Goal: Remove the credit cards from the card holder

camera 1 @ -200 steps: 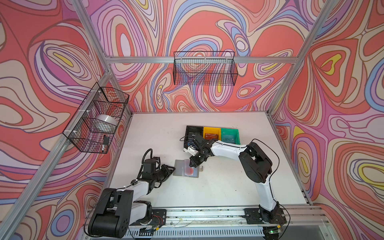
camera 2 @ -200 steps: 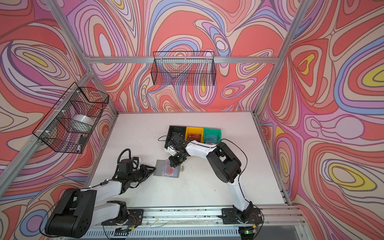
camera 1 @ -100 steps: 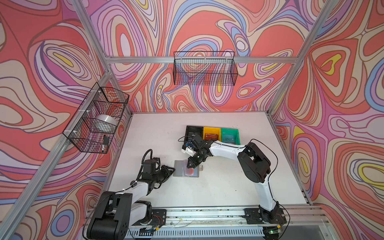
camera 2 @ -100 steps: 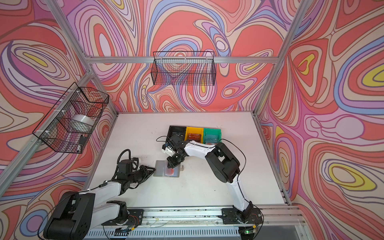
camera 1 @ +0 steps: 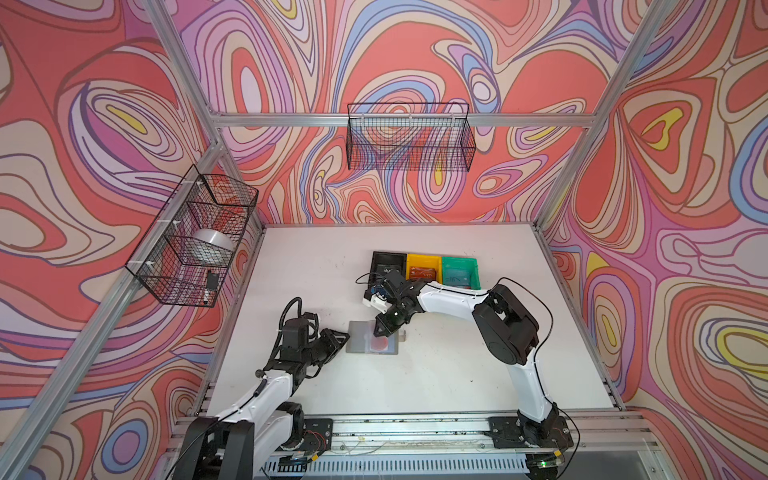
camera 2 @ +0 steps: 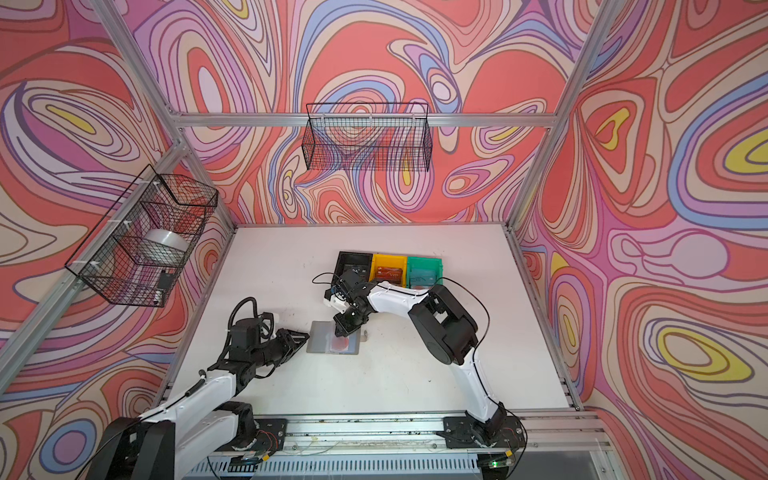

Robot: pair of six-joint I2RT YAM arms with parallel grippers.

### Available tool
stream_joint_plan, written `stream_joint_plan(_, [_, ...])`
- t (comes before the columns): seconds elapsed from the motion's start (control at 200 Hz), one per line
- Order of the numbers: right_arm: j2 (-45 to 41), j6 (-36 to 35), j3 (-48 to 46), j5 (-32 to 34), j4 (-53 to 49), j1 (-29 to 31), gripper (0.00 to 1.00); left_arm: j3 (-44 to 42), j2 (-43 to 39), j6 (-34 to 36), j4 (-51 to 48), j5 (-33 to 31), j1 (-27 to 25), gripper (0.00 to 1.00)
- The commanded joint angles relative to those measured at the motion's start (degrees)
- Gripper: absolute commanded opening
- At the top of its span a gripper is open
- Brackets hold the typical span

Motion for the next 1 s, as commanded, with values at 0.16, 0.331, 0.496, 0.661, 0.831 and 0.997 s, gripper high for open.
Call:
stream_joint_plan(0.16, [2.46, 0.56, -0.67, 1.09, 0.10, 0.38, 0.08, 1.51, -4.14, -4.02, -1.74, 0.34, -1.83, 0.29])
stream_joint_plan(0.331, [2.24, 0.62, -1.06, 1.11, 0.26, 0.38, 0.08, 1.32, 2.90, -7.52, 8.69, -1.43, -6.80, 0.29])
stream_joint_plan(0.496, [1.98, 0.65, -1.51, 1.10, 0.79, 0.33, 0.08, 1.99, 13.71, -10.99, 21.32, -2.41, -11.26, 0.28])
stream_joint_plan(0.661, [1.87, 0.83, -1.84, 0.96, 1.11, 0.37, 0.08, 2.44, 20.20, -12.05, 26.77, -3.35, -12.85, 0.27])
stream_joint_plan(0.831, [1.60, 0.89, -2.12, 0.97, 1.26, 0.27, 0.08, 4.02, 22.46, -10.75, 25.11, -3.25, -13.59, 0.28])
stream_joint_plan(0.997, [-0.24, 1.39, -2.86, 1.10, 2.35, 0.24, 0.07, 5.23, 24.69, -8.92, 22.45, -4.23, -14.02, 0.28])
